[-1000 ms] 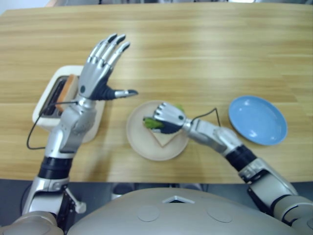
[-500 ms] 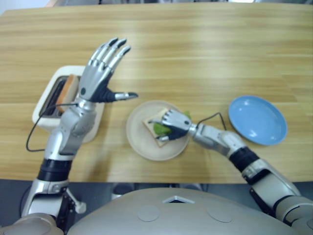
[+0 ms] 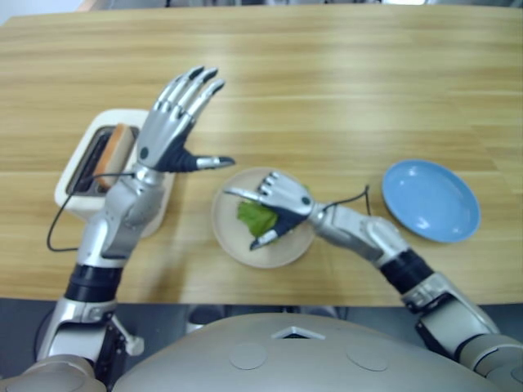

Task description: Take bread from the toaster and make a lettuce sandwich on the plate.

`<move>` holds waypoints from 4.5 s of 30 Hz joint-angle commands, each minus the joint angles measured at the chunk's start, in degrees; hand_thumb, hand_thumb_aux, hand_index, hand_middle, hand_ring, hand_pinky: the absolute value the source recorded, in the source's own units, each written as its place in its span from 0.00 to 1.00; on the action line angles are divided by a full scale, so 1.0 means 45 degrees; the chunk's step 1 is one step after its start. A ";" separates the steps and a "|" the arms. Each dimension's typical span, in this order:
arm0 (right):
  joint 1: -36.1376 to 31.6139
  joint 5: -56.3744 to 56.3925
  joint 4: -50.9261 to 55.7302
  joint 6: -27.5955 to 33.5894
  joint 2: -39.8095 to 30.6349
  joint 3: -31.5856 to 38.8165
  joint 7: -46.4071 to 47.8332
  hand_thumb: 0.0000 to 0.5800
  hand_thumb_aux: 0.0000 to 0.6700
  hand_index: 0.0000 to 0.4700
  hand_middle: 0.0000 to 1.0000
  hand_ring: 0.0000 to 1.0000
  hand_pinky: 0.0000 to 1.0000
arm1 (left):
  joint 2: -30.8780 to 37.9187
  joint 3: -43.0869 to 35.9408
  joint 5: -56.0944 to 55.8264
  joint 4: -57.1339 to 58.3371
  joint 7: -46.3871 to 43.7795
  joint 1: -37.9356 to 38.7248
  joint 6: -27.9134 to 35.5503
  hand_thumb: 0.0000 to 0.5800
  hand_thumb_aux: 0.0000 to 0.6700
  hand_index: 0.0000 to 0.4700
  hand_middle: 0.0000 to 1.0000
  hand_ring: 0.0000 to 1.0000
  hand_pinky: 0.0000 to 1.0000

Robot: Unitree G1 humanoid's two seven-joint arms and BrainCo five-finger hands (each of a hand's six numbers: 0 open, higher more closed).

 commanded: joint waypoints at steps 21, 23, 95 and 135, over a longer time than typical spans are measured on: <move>0.0156 0.0719 0.1093 0.0130 -0.1084 -0.0784 -0.0163 0.00 0.00 0.00 0.00 0.00 0.00 | 0.0225 0.0792 -0.0968 -0.0759 -0.0688 0.0125 0.0152 0.00 0.00 0.00 0.00 0.00 0.00; 0.0404 0.1278 0.0686 0.0038 -0.1232 -0.1370 -0.0315 0.00 0.00 0.00 0.00 0.00 0.00 | 0.0470 0.1263 -0.1390 -0.1279 -0.1010 0.0174 0.0178 0.00 0.00 0.00 0.00 0.00 0.00; 0.3540 0.2571 -0.0909 -0.0324 -0.2443 -0.7372 -0.1088 0.00 0.00 0.00 0.00 0.00 0.00 | 0.1864 0.4957 -0.2323 0.0172 -0.1509 0.1899 0.3996 1.00 1.00 0.98 1.00 1.00 1.00; 0.1837 0.3163 -0.0423 -0.1555 -0.2503 -0.5413 0.1899 0.00 0.00 0.00 0.00 0.00 0.00 | 0.0352 -0.7043 1.0957 0.3309 0.7427 -0.1987 0.3170 1.00 1.00 0.98 1.00 1.00 1.00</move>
